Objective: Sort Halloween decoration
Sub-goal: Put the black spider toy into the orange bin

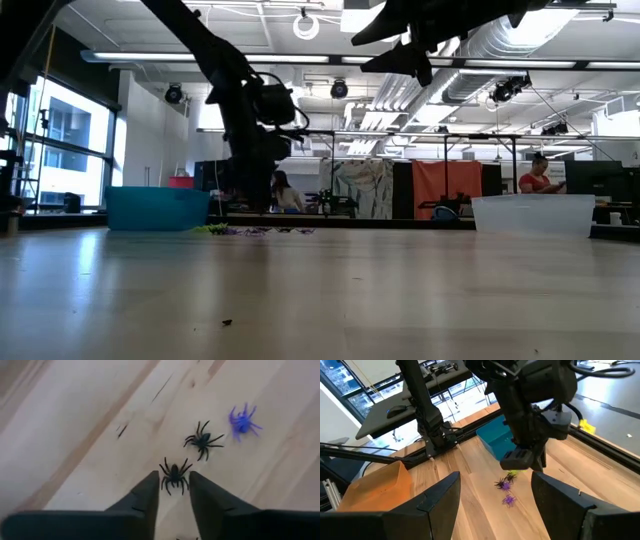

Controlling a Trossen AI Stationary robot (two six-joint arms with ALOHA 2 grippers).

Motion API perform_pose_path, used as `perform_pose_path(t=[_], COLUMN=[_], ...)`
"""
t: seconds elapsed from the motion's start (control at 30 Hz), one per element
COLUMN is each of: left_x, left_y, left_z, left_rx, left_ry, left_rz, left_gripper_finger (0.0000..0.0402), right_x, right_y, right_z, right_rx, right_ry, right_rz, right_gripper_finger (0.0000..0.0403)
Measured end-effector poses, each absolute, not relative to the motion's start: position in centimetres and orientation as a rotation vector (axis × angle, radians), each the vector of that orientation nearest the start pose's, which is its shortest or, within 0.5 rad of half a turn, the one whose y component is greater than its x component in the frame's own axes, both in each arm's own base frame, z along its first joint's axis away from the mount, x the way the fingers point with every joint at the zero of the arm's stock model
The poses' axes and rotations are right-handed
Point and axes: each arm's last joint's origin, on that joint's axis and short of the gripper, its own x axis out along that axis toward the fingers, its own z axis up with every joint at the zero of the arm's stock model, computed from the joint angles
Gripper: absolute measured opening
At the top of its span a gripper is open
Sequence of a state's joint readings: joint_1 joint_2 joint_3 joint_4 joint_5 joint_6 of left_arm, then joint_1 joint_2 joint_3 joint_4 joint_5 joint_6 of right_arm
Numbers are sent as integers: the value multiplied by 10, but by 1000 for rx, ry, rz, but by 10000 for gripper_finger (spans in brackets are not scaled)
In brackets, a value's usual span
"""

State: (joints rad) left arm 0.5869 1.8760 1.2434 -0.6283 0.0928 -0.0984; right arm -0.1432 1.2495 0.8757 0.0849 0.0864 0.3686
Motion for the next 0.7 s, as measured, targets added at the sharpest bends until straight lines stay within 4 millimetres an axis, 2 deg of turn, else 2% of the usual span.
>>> perform_pose_path(t=[0.13, 0.27, 0.5, 0.7], left_x=[304, 305, 309, 309], left_y=[198, 199, 200, 201], left_z=[157, 147, 136, 135], left_rx=[-526, -559, -559, -529], left_ry=[1213, 1236, 1254, 1262], left_rz=[484, 497, 490, 499], left_gripper_finger=[147, 170, 169, 149], right_x=[276, 276, 275, 275], right_y=[-42, -42, -42, -42], right_z=[293, 292, 291, 291], right_rx=[373, 374, 374, 374], right_ry=[245, 255, 266, 268], right_rz=[-279, -281, -283, -283], right_gripper_finger=[240, 240, 240, 240])
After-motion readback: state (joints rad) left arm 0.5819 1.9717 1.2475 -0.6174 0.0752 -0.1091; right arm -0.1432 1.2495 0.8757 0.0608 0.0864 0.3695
